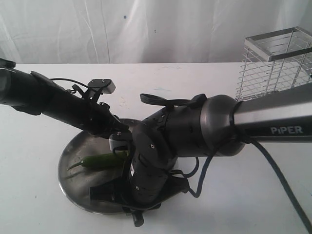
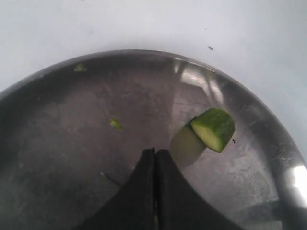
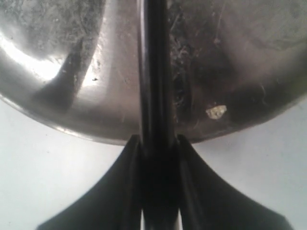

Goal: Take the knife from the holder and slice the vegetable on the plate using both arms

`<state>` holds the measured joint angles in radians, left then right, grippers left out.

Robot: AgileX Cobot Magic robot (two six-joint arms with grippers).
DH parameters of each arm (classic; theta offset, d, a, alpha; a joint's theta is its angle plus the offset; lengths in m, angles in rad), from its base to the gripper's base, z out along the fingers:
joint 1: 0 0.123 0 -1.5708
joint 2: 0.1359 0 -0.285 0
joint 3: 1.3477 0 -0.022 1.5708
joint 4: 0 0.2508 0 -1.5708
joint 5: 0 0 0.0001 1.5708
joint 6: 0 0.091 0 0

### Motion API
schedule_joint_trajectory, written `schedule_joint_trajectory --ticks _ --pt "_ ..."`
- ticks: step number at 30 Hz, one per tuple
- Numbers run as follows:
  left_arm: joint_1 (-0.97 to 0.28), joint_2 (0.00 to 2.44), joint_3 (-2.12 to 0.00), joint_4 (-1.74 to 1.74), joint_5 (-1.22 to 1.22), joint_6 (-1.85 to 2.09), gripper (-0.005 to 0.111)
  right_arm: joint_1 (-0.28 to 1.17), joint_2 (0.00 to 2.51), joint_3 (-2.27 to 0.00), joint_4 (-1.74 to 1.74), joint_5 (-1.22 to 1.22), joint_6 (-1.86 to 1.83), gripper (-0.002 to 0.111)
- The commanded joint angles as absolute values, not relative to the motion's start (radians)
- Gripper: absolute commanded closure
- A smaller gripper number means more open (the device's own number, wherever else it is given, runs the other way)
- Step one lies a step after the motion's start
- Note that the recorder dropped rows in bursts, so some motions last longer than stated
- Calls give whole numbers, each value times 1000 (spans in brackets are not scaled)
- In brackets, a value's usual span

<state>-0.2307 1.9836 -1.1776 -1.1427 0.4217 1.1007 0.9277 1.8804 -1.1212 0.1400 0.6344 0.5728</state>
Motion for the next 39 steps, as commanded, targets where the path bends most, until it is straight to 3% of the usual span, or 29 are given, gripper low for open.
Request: schedule_joint_trajectory --ticks 1,10,18,26,39 --pt "-231 2027 -1171 -1096 437 1107 107 930 1894 -1115 139 630 571 108" --pt "-231 2106 -1169 -1067 437 1107 107 928 1894 -1115 98 659 569 108" --pt "-231 2106 -1165 -1060 436 1107 107 916 1892 -1140 98 877 447 108" --pt "-229 1983 -1210 -1079 630 1097 107 916 1892 -1140 99 843 447 108" --pt "-231 1961 -1167 -1118 460 1116 107 916 1892 -1140 100 843 447 108"
